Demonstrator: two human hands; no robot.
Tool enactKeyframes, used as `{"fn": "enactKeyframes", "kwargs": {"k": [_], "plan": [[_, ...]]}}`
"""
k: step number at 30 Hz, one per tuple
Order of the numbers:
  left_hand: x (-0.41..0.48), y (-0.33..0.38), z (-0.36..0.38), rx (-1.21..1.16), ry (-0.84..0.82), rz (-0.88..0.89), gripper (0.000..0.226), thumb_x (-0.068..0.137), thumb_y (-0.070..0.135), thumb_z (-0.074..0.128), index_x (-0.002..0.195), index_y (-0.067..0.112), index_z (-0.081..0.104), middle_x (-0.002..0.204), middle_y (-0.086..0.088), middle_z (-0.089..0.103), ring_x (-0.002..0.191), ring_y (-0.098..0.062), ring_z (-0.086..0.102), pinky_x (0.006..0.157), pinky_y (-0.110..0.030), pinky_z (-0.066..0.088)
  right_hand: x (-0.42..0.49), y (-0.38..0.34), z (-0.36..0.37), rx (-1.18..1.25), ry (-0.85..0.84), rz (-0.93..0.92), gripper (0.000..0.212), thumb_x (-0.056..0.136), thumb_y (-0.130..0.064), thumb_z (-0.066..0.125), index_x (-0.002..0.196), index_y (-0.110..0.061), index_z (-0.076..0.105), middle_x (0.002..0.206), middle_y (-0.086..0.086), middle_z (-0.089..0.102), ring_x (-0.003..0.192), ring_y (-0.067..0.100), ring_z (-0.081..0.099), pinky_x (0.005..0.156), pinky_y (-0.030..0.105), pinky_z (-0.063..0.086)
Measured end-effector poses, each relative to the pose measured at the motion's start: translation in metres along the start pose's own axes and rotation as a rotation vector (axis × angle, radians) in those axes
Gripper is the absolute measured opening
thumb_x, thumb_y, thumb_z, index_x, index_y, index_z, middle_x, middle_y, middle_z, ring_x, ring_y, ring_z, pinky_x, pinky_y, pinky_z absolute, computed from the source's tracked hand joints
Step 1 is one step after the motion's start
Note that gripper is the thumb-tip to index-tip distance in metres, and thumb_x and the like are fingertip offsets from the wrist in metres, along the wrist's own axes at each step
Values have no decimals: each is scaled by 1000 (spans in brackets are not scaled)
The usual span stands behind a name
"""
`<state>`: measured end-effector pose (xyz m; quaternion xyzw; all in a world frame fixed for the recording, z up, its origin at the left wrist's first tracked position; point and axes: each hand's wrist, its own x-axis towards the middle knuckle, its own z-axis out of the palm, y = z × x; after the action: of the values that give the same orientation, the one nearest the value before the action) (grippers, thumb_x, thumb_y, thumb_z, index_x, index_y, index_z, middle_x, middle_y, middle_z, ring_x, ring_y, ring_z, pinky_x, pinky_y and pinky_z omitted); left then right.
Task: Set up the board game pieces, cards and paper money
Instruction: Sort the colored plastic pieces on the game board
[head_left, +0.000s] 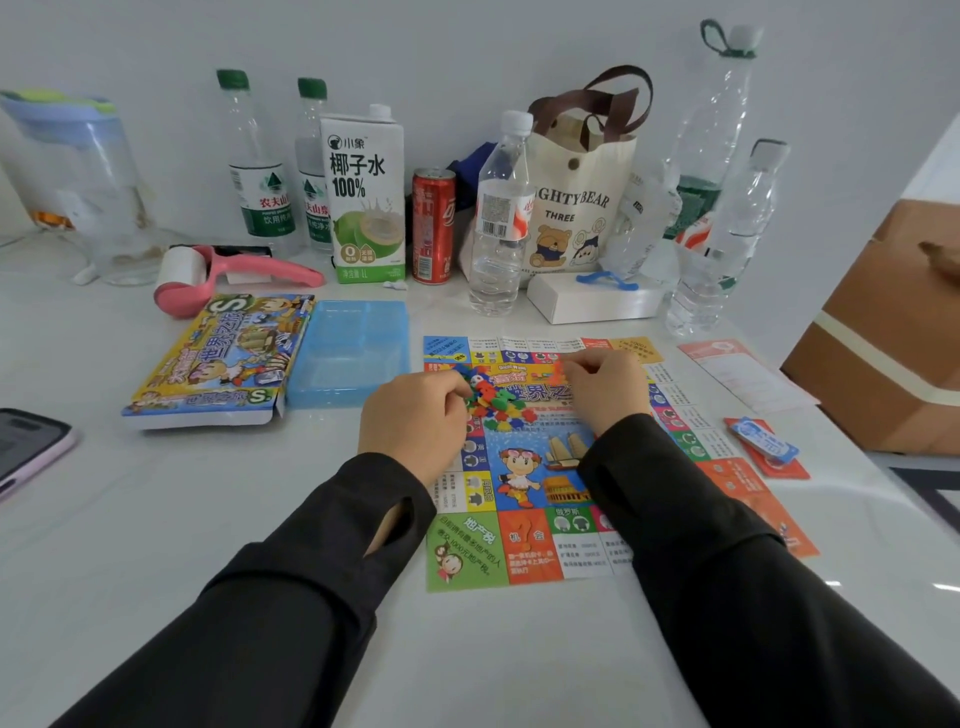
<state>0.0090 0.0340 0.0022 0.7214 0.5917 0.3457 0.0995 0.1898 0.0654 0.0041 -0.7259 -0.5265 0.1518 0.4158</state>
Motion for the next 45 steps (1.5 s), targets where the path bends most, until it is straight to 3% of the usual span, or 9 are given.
{"fn": "enactKeyframes", "kwargs": {"k": [2, 8, 13, 18, 27, 33, 37, 41, 45], "plan": [[0, 0, 0, 5, -5, -3, 28, 92, 13, 44, 100, 19, 70, 89, 1, 70, 73, -14, 55, 66, -23, 35, 5, 3, -5, 14, 56, 17, 30, 93, -12, 49, 121, -13, 60, 115, 6, 64, 100, 17, 56, 91, 27, 44], [1, 1, 0, 30, -10, -3, 28, 92, 14, 43, 102, 20, 69, 91, 1, 70, 76, -16, 58, 68, -24, 37, 9, 6, -12, 41, 125, 29, 31, 94, -7, 45, 121, -14, 60, 119, 5, 62, 105, 18, 57, 86, 22, 42], [2, 0, -1, 6, -4, -36, 27, 91, 13, 44, 98, 20, 70, 79, 1, 67, 64, -12, 47, 64, -24, 34, -7, -13, 0, -121, -154, -277, 19, 89, -23, 58, 105, -22, 68, 118, -2, 58, 114, 16, 46, 98, 31, 38], [5, -1, -1, -6, 5, -74, 27, 91, 15, 44, 99, 21, 69, 94, 1, 70, 83, -18, 61, 69, -25, 41, -19, -19, 8, -387, -342, -361, 32, 82, -41, 65, 109, -25, 67, 119, -1, 53, 119, 17, 36, 97, 32, 31], [5, -2, -1, -5, 2, -73, 27, 92, 16, 44, 100, 20, 69, 95, 1, 70, 82, -17, 62, 70, -27, 44, -17, -19, 11, -297, -317, -310, 16, 82, -32, 67, 89, -19, 72, 102, -3, 61, 102, 14, 51, 85, 26, 39], [6, -2, 1, 9, -13, -67, 27, 92, 16, 44, 99, 20, 69, 94, 1, 70, 83, -18, 61, 68, -26, 43, -22, -24, 5, -249, -282, -291, 21, 82, -31, 67, 91, -13, 73, 104, -3, 60, 98, 13, 52, 84, 24, 40], [6, -3, 1, -2, -19, -70, 27, 92, 14, 44, 97, 20, 69, 92, 1, 70, 78, -17, 60, 64, -24, 39, -20, -26, -4, -79, -251, -239, 17, 86, -22, 64, 91, -9, 73, 91, -2, 62, 75, 3, 49, 64, 9, 34], [6, -3, 1, -4, -18, -68, 27, 92, 14, 43, 98, 19, 69, 92, 0, 70, 72, -15, 55, 63, -24, 38, -1, -12, -22, -85, -89, -151, 20, 92, -16, 53, 97, -5, 69, 93, 6, 65, 81, 16, 54, 71, 21, 36], [5, -3, 2, -9, -8, -56, 27, 92, 14, 43, 99, 19, 70, 96, 0, 70, 81, -17, 61, 67, -24, 41, 9, 7, -19, -238, -118, -93, 18, 90, -23, 58, 90, -9, 69, 98, 5, 63, 86, 15, 52, 76, 25, 39]]}}
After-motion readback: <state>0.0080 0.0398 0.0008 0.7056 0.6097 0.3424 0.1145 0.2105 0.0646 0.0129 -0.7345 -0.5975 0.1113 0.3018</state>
